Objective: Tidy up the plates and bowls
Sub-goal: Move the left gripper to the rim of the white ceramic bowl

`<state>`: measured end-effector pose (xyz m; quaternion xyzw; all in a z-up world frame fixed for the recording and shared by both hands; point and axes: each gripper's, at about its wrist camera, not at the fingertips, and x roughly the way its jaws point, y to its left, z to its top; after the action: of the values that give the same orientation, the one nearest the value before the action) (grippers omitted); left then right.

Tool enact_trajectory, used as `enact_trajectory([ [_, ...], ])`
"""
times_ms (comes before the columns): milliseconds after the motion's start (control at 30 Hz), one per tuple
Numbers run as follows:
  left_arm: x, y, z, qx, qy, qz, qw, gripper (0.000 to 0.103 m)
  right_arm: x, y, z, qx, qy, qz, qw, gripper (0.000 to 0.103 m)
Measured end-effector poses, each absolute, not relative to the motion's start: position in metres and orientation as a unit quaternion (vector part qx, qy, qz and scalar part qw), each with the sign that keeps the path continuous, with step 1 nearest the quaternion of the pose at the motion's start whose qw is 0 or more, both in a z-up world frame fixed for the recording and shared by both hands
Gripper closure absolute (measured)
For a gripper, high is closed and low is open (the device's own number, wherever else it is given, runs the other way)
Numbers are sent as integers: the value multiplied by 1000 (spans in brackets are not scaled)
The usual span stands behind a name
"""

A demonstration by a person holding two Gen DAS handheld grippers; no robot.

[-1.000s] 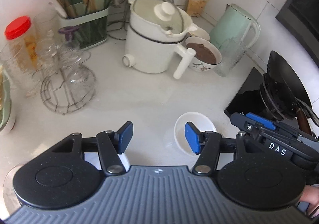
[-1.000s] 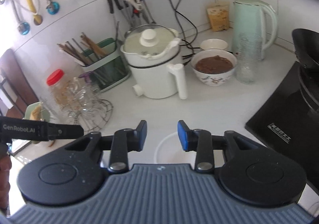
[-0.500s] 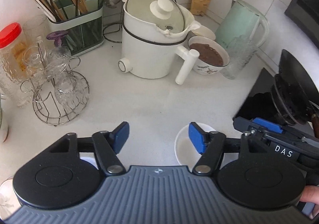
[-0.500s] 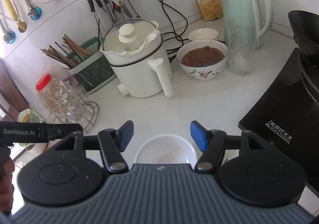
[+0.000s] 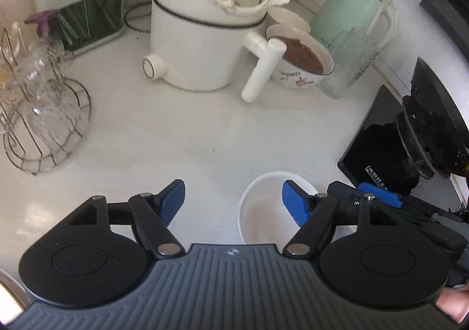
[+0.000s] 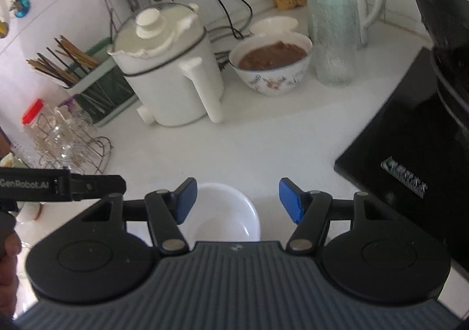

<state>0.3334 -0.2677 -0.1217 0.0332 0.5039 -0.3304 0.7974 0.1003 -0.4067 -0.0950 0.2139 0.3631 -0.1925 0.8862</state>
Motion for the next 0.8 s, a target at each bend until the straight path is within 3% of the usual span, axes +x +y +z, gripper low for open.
enact_trajectory([
  [167, 338, -282, -144, 34, 544, -329, 771, 26, 103, -413, -111, 236, 381, -191, 874, 43],
  [433, 339, -297, -161, 54, 562, -325, 759, 26, 103, -414, -126, 239, 399, -200, 862, 63],
  [633, 339, -296, -172, 56, 579, -323, 747, 28, 97, -420, -135, 268, 403, -208, 850, 68],
  [733, 336, -296, -175, 51, 577, -322, 749, 38, 97, -422, -139, 273, 406, -208, 847, 73],
  [800, 336, -296, -177, 54, 577, -316, 751, 51, 96, -423, -141, 280, 405, -205, 846, 74],
])
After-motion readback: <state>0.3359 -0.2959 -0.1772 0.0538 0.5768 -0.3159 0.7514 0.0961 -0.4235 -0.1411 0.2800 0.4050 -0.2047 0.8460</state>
